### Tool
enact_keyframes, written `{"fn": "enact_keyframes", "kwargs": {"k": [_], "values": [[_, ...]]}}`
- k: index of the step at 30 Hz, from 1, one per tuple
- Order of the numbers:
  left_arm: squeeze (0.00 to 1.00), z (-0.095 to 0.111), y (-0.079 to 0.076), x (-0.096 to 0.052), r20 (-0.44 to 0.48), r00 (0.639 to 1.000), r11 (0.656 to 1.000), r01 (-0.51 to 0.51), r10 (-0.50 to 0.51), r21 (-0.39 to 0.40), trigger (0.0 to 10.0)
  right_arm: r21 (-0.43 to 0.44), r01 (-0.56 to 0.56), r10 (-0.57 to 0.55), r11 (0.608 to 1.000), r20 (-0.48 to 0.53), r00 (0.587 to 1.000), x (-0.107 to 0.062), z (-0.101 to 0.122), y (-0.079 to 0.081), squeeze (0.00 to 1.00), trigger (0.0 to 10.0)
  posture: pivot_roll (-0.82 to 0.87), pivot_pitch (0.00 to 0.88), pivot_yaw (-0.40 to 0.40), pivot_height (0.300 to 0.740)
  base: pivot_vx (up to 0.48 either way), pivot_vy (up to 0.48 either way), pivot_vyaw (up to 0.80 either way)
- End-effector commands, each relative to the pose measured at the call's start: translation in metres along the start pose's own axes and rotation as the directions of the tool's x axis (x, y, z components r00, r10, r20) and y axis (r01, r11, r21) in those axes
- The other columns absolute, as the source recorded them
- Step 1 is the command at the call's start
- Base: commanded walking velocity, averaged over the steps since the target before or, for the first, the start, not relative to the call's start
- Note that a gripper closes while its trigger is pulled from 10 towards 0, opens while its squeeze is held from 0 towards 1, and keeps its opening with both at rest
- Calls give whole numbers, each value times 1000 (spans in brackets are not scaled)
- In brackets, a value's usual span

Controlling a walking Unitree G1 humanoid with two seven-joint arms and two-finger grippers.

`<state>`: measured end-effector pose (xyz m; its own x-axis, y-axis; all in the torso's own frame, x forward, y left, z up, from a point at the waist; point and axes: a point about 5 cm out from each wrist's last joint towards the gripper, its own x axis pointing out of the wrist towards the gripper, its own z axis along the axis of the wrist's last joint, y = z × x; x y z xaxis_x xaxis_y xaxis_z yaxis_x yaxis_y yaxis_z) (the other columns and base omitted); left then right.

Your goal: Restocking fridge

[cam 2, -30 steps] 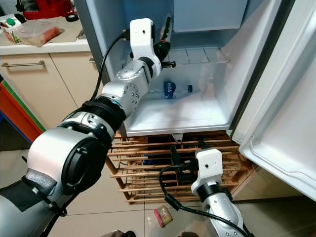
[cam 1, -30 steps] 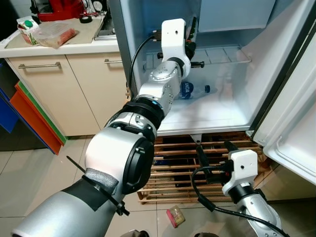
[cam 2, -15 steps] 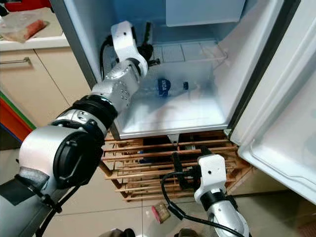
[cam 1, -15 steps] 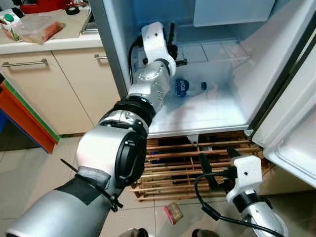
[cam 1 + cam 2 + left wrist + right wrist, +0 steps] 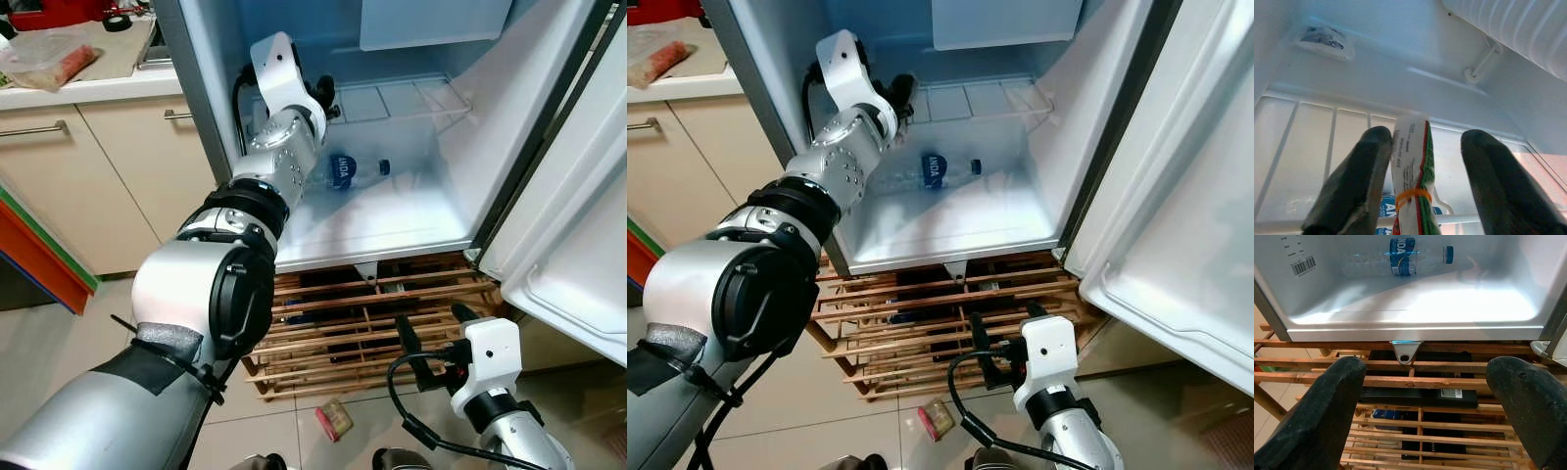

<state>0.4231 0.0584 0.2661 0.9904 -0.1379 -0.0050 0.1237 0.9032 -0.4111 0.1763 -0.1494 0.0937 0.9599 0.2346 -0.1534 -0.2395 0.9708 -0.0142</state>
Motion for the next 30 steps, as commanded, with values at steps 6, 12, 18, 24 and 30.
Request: {"fn": "enact_keyframes", "kwargs": {"k": [6,12,18,24,30], "values": [[1000,27,13,1,83,996,998,-45,41,49,10000,-5,-8,8,1000,-14,1000,-4,1,0,0,10000,-294,73,57,740,0,0,0],[0,39,9,1,148,989,992,-40,22,117,10000,-9,-13,13,1000,-10,1000,0,2,-1,0,10000,-282,73,49,740,0,0,0],[0,67,-7,-2,289,954,978,21,-82,206,10000,-18,-2,3,1000,7,1000,5,4,-4,0,10000,-260,66,40,740,0,0,0],[0,81,-10,-7,369,914,957,64,-171,284,10000,-22,-11,11,1000,21,1000,15,7,-5,0,10000,-231,55,31,740,0,0,0],[0,85,3,-15,409,882,930,80,-234,360,10000,-26,-9,10,1000,34,999,22,7,-8,0,10000,-198,37,27,740,0,0,0]]}}
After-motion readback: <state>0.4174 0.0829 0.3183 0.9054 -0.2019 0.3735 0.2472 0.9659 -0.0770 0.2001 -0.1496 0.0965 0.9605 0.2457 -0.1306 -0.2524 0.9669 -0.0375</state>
